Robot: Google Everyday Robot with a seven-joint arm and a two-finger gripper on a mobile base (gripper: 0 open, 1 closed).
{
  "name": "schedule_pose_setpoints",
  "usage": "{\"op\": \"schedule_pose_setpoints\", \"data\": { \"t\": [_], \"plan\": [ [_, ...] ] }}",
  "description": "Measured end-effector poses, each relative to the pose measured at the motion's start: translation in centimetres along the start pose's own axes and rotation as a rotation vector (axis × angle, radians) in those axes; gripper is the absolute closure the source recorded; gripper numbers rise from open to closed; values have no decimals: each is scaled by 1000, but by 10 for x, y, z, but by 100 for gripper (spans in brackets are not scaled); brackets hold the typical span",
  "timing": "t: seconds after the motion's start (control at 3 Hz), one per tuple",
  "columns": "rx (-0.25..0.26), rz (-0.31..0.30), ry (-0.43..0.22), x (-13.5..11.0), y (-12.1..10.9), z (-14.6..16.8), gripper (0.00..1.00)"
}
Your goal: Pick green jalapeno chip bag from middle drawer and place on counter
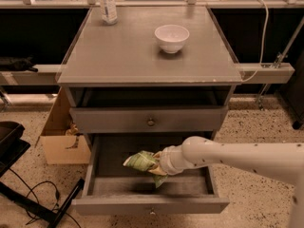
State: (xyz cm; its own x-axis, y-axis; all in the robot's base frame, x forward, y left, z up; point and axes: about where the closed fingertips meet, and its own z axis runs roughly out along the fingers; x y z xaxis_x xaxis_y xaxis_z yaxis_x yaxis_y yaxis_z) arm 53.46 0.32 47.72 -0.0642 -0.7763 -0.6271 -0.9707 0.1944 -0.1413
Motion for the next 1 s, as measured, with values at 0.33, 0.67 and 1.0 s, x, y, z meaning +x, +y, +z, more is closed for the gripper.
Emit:
{"op": "schedule_pose_setpoints", "data": {
  "t": [0.33,0.67,1.0],
  "plan": [
    [58,-114,-21,-32,-22,-104,100],
    [117,-215,1,-77,-47,-206,100],
    [174,-354,27,-174,-65,-328,100]
  ]
}}
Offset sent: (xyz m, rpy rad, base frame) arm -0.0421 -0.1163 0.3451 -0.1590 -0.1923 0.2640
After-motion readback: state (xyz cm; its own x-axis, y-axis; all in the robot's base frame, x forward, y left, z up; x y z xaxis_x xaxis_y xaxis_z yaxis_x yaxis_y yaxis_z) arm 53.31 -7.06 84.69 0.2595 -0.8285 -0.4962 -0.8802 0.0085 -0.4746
